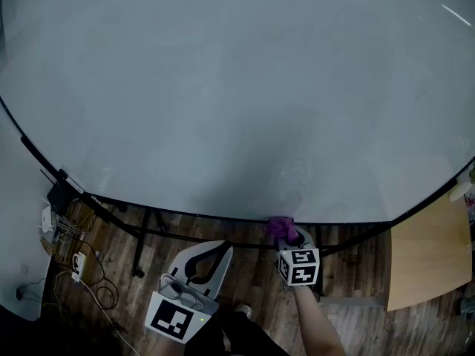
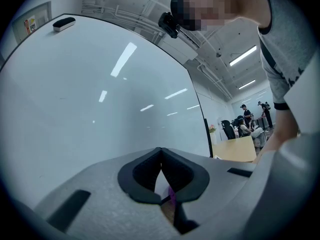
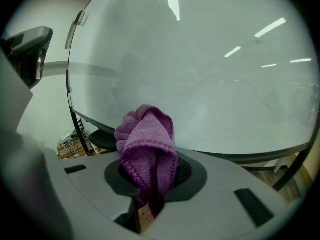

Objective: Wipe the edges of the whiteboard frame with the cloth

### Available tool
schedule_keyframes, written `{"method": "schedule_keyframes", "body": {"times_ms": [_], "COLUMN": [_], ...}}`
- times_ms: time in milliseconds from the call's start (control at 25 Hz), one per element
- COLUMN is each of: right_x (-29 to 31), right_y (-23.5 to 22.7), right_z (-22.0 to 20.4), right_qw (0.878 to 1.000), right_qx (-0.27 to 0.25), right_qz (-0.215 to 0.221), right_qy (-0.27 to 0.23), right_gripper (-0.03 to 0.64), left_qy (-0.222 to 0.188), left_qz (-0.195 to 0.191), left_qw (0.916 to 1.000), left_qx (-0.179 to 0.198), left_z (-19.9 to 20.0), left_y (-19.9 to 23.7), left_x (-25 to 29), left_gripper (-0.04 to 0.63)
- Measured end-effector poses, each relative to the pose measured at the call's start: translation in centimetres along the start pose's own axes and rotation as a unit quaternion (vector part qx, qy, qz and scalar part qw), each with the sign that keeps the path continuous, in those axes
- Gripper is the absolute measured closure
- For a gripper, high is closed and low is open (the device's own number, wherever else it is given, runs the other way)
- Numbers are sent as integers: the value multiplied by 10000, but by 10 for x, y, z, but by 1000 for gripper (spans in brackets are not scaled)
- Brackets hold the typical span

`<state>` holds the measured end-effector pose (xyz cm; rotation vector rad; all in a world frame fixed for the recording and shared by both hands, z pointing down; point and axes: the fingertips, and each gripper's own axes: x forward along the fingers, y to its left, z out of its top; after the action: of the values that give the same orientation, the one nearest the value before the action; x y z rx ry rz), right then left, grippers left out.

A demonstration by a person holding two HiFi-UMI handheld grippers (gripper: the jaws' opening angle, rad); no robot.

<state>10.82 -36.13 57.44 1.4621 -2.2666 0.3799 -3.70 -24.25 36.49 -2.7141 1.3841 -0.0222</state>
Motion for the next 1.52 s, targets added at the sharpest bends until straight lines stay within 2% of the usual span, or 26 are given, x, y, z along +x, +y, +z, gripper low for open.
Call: {"method": "schedule_keyframes", "body": {"times_ms": [560, 1000, 1200, 1520], "right_x": [-1, -3, -4, -5], "right_y": [-3, -3, -9, -15], "right_z": [-1, 0, -1, -2], "right_qw": [9986, 9940, 9947, 9981], "right_qx": [230, 515, 476, 208], "right_qz": [-458, -950, -896, -561], "right_qy": [96, 155, 187, 166], "right_gripper": [540, 540, 540, 538], "left_qy": [-5, -85, -63, -146], "left_qz": [-352, -864, -906, -723], "left_qw": [9993, 9962, 9959, 9972], "left_qx": [-88, -46, -47, -89], "left_z": [1, 2, 2, 5], "left_y": [16, 28, 21, -4], "left_x": [-7, -20, -12, 10], "left_gripper": [578, 578, 578, 578]}}
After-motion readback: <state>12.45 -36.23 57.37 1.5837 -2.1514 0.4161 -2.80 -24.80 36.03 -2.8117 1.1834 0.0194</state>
